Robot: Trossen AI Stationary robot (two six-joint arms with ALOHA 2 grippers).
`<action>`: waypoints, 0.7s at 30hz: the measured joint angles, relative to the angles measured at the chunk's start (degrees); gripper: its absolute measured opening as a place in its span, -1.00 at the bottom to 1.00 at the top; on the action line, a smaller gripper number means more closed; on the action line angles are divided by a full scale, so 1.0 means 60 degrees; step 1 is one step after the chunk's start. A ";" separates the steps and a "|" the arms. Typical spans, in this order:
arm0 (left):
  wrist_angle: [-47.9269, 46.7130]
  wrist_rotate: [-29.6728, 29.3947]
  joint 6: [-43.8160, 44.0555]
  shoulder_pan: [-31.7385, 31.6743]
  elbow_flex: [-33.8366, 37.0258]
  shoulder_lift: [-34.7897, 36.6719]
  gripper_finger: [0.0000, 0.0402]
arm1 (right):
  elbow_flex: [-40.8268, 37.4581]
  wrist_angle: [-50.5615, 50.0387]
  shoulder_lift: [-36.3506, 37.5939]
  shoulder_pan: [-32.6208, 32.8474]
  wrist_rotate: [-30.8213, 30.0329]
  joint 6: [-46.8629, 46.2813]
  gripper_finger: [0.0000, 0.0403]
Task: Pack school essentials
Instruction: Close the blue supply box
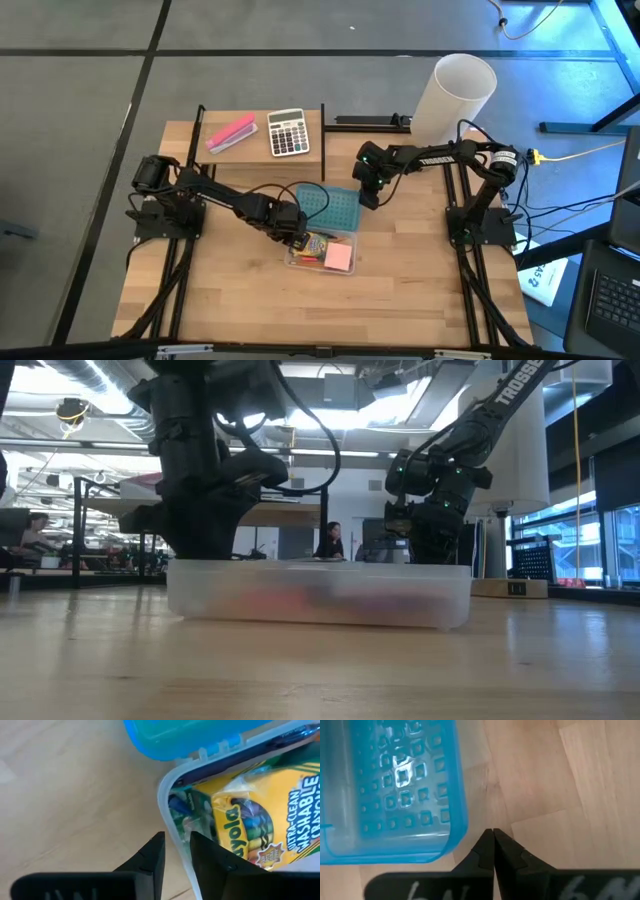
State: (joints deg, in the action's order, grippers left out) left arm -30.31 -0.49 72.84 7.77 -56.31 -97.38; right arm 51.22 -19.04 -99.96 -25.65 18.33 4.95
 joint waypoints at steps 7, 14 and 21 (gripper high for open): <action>0.0004 -0.0002 0.0034 0.0004 -0.0004 0.0000 -0.86 | 0.0000 -0.0003 0.0000 0.0000 0.0211 -0.0029 -0.93; -0.0013 0.0040 -0.0018 0.0020 -0.0007 0.0004 -0.96 | 0.0000 -0.0107 0.0000 -0.0003 0.0702 0.0184 -0.79; -0.0017 -0.0078 0.0142 0.0004 -0.0007 0.0004 -0.98 | 0.0004 -0.0482 0.0000 0.0061 0.1463 -0.0027 -0.84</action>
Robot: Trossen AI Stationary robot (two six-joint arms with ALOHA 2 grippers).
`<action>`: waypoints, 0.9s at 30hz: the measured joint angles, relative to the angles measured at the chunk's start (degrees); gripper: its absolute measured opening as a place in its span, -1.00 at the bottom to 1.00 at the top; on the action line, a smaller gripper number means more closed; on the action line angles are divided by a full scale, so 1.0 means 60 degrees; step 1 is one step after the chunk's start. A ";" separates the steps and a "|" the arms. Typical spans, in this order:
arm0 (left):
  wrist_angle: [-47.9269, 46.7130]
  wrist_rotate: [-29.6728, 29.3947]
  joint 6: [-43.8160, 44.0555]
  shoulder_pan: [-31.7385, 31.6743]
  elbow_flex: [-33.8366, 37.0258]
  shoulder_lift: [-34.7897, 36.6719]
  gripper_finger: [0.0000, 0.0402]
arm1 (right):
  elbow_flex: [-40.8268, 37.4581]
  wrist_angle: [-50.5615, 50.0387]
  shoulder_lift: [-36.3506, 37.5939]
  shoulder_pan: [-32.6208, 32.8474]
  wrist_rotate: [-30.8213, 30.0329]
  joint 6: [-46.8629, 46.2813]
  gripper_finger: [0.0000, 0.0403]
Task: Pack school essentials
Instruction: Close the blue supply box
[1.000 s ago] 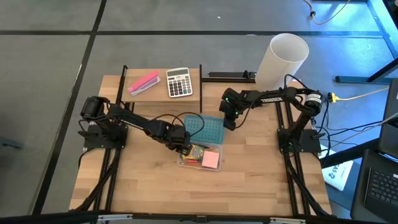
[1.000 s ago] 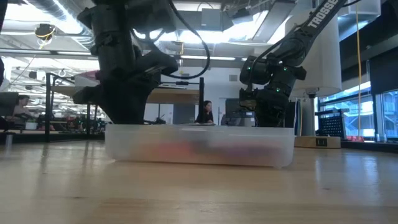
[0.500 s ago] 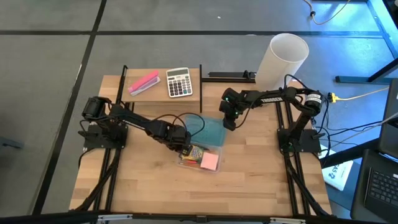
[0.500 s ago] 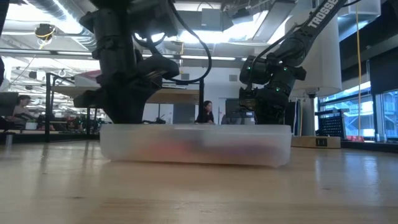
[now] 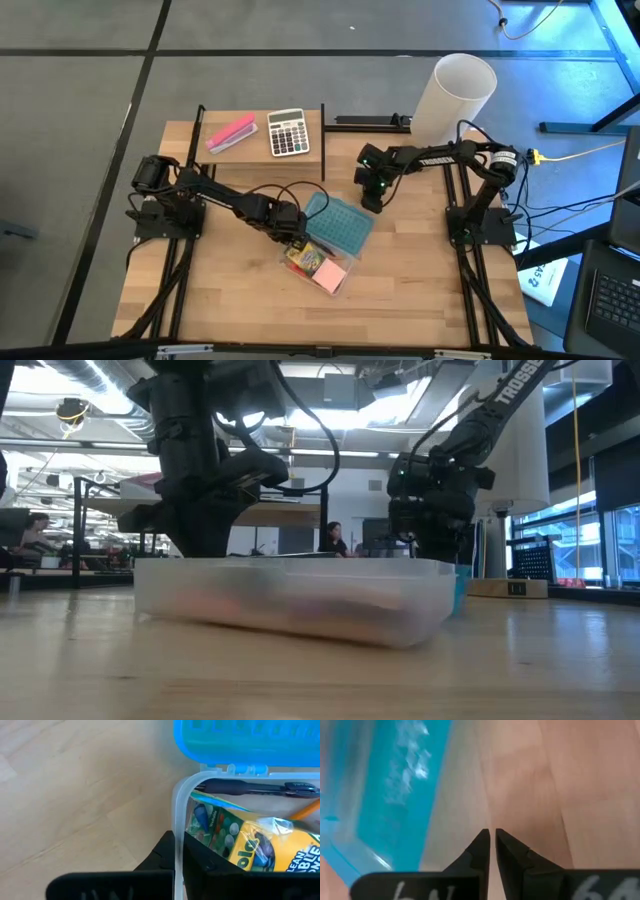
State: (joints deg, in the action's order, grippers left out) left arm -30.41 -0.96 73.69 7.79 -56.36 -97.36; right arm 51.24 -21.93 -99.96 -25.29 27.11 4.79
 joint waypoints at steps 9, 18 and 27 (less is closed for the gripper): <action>-0.0026 -0.0172 0.0161 0.0000 0.0000 0.0004 -0.99 | -0.0815 0.0578 0.0029 0.0311 0.0433 0.0286 -0.90; -0.0080 -0.0184 0.0208 -0.0004 0.0000 0.0004 -0.99 | -0.1268 0.1745 -0.0018 0.0643 0.1841 0.0286 -0.98; -0.0114 -0.0227 0.0433 -0.0018 0.0000 0.0004 -0.99 | -0.0890 0.1871 -0.0018 0.0737 0.2011 0.0249 -0.99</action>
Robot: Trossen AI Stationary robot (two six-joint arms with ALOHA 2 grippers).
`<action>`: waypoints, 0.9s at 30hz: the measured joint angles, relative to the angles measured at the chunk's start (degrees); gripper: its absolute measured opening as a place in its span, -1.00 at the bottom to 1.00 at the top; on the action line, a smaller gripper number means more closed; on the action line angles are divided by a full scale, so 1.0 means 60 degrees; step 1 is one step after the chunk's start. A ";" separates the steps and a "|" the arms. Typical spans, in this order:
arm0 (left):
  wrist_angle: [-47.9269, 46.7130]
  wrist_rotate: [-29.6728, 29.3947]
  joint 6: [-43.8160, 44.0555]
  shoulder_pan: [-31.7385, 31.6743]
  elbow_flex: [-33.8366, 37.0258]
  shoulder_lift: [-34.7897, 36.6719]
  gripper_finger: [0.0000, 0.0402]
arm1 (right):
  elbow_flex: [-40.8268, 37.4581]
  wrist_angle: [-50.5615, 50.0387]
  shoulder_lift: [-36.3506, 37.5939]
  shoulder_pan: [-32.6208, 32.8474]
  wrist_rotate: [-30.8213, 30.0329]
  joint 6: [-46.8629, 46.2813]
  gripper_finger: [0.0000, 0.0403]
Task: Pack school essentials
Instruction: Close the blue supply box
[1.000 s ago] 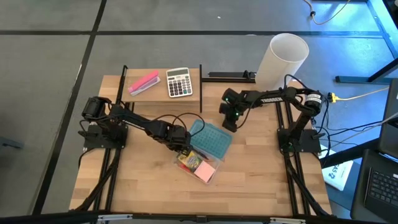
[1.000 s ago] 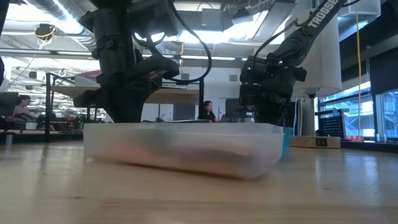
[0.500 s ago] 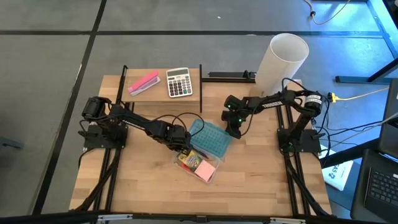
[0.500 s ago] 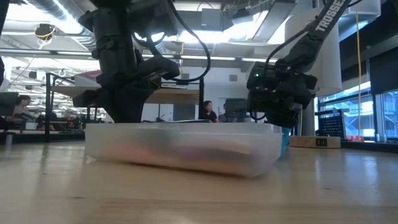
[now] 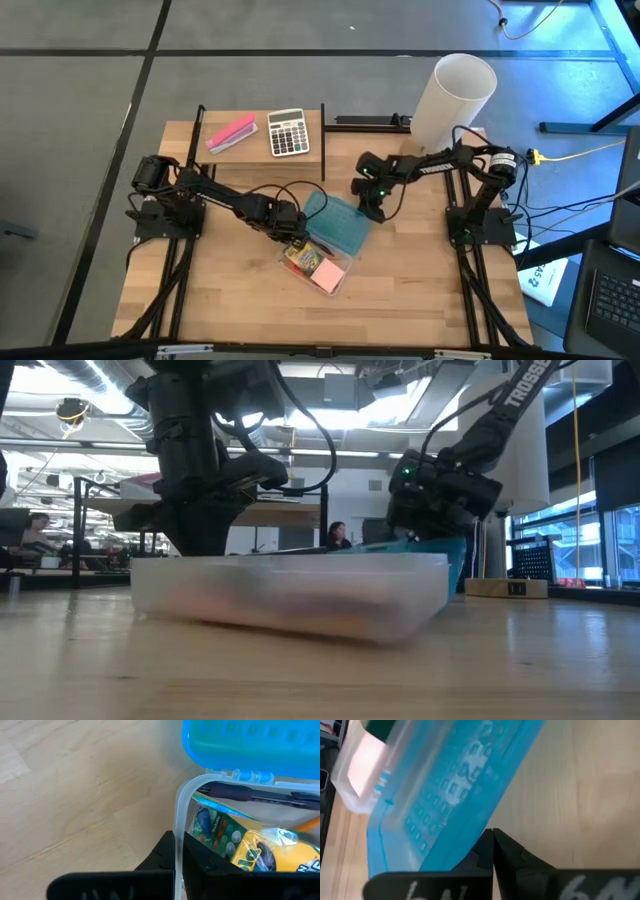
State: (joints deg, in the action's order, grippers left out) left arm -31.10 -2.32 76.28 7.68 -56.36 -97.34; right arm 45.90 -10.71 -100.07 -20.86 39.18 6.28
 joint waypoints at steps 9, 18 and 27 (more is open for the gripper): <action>0.0019 -0.0029 0.0133 -0.0004 0.0000 0.0000 -0.99 | 0.0766 -0.0210 0.0000 0.0004 0.0324 -0.0004 -0.99; 0.0039 -0.0363 0.0562 -0.0084 0.0000 0.0002 -0.99 | 0.1532 -0.0536 0.0004 0.0376 0.0944 -0.0004 -0.98; -0.0021 -0.0494 0.0505 -0.0450 0.0000 0.0000 -0.99 | 0.2310 -0.0942 0.0018 0.0880 0.0933 0.0069 -0.98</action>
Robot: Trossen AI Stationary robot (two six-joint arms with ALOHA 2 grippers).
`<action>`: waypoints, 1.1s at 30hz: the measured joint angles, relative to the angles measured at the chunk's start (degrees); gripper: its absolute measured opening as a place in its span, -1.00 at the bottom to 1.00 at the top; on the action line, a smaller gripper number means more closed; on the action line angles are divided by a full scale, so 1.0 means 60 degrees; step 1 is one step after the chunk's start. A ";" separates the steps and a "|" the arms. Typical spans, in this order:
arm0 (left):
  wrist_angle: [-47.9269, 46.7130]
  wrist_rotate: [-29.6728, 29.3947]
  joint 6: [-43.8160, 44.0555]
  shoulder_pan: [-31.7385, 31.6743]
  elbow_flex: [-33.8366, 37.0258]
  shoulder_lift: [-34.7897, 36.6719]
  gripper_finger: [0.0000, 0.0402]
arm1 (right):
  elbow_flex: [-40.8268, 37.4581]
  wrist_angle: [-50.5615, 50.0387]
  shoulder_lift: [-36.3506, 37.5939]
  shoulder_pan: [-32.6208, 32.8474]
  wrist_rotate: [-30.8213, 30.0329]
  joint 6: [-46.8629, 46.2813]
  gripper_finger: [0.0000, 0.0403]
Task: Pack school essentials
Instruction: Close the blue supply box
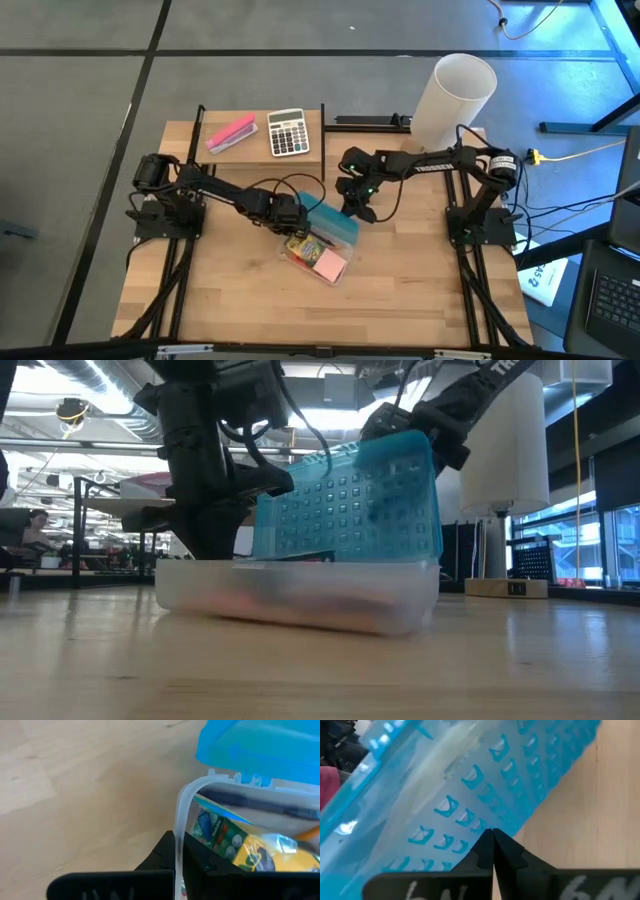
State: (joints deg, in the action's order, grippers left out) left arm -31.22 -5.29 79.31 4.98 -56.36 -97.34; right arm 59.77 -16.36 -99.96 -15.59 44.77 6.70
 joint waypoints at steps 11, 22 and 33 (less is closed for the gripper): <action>0.0226 -0.0176 -0.0278 -0.0151 0.0007 -0.0007 -0.87 | 0.0073 -0.0270 0.0007 0.0197 -0.0092 0.0483 -0.98; 0.0238 -0.0170 -0.0170 -0.0151 0.0007 -0.0007 -0.50 | 0.0073 -0.0321 0.0004 0.0199 -0.0266 0.0692 -0.98; 0.0377 0.0041 -0.0540 -0.0176 0.0000 0.0280 -0.46 | 0.0073 -0.0376 0.0000 0.0210 -0.0542 0.0707 -0.98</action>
State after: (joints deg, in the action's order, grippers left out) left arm -28.96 -5.04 76.07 3.92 -56.36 -95.66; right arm 60.20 -18.61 -99.96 -14.33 41.52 10.94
